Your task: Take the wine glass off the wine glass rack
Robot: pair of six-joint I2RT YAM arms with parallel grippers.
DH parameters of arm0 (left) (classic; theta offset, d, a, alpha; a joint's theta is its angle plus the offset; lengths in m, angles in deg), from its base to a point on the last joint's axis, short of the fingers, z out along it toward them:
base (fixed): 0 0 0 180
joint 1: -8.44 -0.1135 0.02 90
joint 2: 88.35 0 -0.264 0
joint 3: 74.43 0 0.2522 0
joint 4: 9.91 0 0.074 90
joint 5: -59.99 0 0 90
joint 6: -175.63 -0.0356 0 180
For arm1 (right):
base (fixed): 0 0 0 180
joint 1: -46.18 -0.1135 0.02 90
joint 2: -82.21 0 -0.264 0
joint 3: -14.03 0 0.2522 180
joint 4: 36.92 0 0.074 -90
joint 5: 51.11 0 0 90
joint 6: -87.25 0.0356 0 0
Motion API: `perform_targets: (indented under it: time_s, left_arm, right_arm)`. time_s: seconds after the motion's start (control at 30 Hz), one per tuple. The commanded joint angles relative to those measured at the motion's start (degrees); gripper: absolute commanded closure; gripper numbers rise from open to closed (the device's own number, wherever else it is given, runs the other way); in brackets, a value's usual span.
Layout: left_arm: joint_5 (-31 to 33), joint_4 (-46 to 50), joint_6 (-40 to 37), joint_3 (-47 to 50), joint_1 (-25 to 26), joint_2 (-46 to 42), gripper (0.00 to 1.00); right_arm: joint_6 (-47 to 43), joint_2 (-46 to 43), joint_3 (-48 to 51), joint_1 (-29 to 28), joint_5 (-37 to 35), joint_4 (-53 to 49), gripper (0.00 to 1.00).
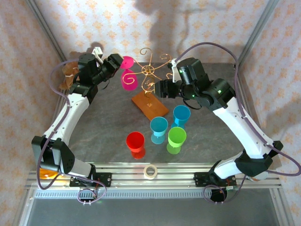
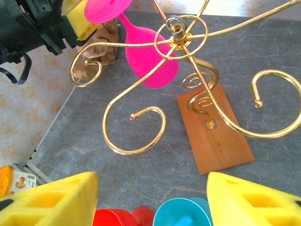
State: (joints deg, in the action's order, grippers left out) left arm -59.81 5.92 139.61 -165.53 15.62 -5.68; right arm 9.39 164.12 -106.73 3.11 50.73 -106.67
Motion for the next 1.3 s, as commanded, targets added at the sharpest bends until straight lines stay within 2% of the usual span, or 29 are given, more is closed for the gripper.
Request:
perform_targets:
  time_s: [0.0,0.2,0.57,0.77,0.9,1.27]
  left_arm:
    - [-0.96,-0.13,-0.94,-2.29,0.54,0.03,0.52]
    - [-0.89,-0.12,-0.97,-2.31,0.72,0.29,0.59]
    - [-1.05,-1.27,-0.53,-2.55,0.87,1.74,0.62]
    - [-0.91,-1.71,-0.56,-2.73,0.95,2.40,0.72]
    - [-0.96,-2.07,-0.57,-2.75,0.90,2.67,0.83]
    - [-0.56,-1.71,-0.86,-3.09,0.82,2.58,0.93]
  right_arm:
    - [-0.35,-1.64,-0.01,0.31,-1.02,-0.18,0.37]
    - [-0.36,-1.93,0.27,0.31,-1.02,-0.09,0.37]
    - [-0.63,-2.43,0.88,0.33,-1.64,-0.15,0.37]
    - [-0.71,-2.19,0.71,0.27,-1.59,-0.26,0.37]
    - [-0.78,-1.84,0.32,0.27,-1.36,-0.46,0.37]
    - [-1.03,-0.39,-1.20,0.27,-1.04,-1.04,0.36]
